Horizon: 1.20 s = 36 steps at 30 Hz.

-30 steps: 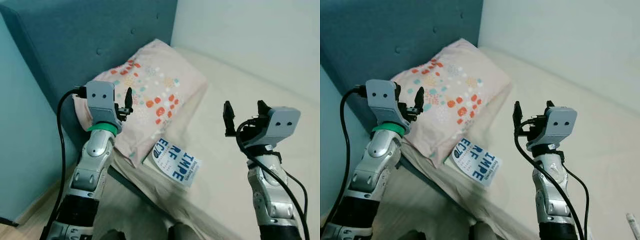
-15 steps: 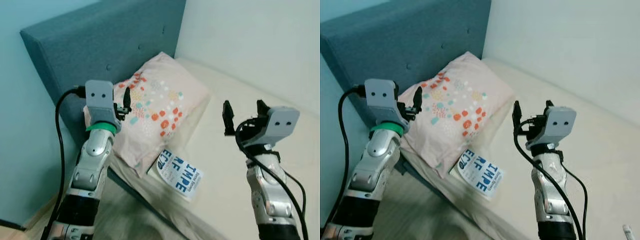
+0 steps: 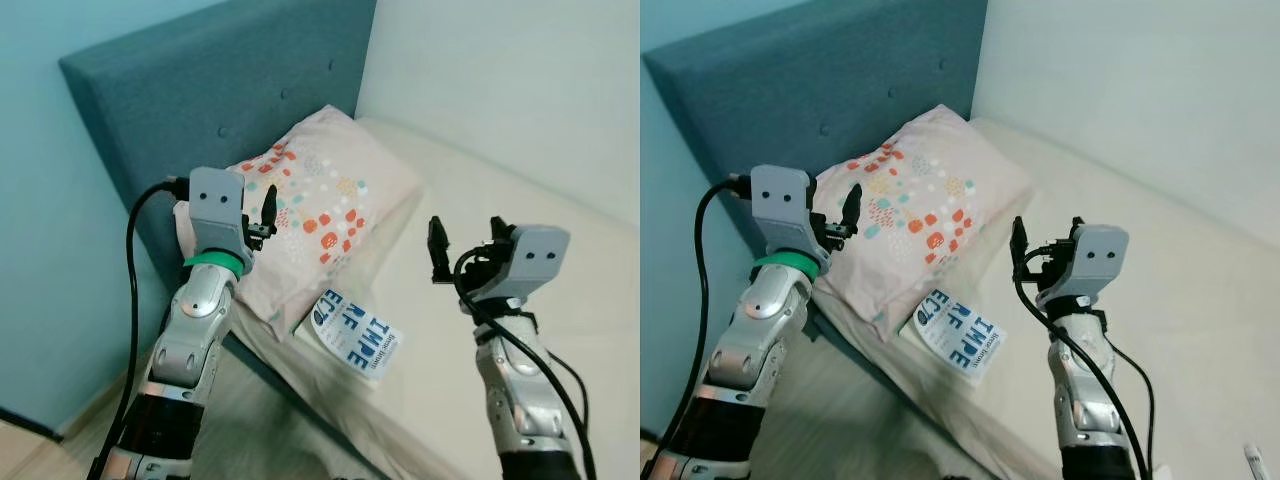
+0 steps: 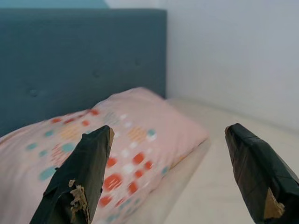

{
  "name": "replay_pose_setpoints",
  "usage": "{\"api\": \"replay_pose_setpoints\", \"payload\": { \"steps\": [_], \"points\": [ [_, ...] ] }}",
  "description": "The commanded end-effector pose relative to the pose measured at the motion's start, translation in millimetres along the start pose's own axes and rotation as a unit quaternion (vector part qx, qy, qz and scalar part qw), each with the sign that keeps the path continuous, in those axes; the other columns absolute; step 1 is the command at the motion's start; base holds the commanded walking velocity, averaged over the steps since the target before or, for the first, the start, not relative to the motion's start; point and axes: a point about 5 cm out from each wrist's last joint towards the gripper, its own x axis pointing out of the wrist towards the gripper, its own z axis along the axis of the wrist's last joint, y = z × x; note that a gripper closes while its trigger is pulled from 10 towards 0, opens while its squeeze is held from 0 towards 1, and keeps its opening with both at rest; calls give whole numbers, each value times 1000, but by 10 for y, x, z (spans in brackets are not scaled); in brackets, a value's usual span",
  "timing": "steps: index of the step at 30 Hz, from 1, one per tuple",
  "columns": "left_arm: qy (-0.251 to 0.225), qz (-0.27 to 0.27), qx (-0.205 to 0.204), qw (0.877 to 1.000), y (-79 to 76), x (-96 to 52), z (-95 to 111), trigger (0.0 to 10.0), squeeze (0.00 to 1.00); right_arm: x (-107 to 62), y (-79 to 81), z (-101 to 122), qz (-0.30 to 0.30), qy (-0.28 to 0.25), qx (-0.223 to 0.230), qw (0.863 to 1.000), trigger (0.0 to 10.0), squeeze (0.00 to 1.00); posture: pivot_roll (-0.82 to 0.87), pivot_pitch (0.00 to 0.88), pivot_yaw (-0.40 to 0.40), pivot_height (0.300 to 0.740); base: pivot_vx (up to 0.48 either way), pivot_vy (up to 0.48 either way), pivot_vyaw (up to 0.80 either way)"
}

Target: Clean up the room

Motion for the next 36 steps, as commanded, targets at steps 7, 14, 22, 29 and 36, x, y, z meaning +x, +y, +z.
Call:
{"api": "replay_pose_setpoints", "payload": {
  "steps": [7, 14, 22, 29, 36],
  "points": [
    [10, -6, 10, 1000, -4, -38, -32, 10000, 0, -31, 77, -81, 10, 10, 13, 1000, 10000, 0, 5, 67, -22, 740, -426, 0, 0],
    [9, -8, 13, 1000, -6, -32, -28, 10000, 0, -22, 72, -101, 10, 13, 16, 1000, 10000, 0, 7, 60, -17, 740, -426, 0, 0],
    [10, -11, 15, 1000, -8, -31, -40, 10000, 0, -18, 58, -134, 8, 20, 22, 1000, 10000, 0, 8, 48, -13, 740, -425, 0, 0],
    [192, -42, 27, 980, 120, -181, -620, 10000, 0, -68, -22, -303, -12, 52, 56, 997, 10000, 0, 11, 26, -4, 740, 0, 0, -788],
    [200, -32, 73, 977, 207, -249, -762, 10000, 0, -85, -10, -336, -9, 57, 59, 997, 10000, 0, 11, 26, -4, 740, 0, 0, -788]
  ]
}}
